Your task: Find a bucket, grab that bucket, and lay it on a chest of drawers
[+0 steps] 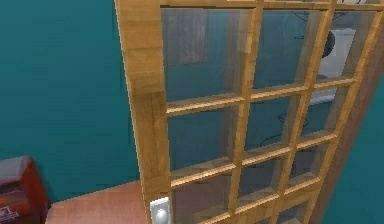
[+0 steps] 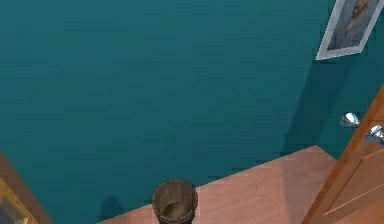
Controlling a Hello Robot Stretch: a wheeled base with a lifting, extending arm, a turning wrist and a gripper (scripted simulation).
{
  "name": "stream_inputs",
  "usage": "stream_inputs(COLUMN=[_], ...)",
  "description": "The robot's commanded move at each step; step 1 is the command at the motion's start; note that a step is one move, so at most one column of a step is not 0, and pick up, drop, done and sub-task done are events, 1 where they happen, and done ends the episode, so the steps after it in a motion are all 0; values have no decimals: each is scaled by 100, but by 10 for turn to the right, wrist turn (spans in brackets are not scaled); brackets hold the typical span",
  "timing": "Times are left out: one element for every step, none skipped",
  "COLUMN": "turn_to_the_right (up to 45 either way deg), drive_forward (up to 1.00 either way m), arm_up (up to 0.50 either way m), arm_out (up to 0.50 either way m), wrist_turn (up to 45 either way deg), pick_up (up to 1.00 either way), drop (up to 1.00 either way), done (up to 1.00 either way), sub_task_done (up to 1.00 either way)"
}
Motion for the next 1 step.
stream_inputs(turn_to_the_right=[0], drive_forward=[0], arm_up=[0], arm_out=[38], wrist_turn=[0], pick_up=[0], drop=[0], done=[0], sub_task_done=[0])
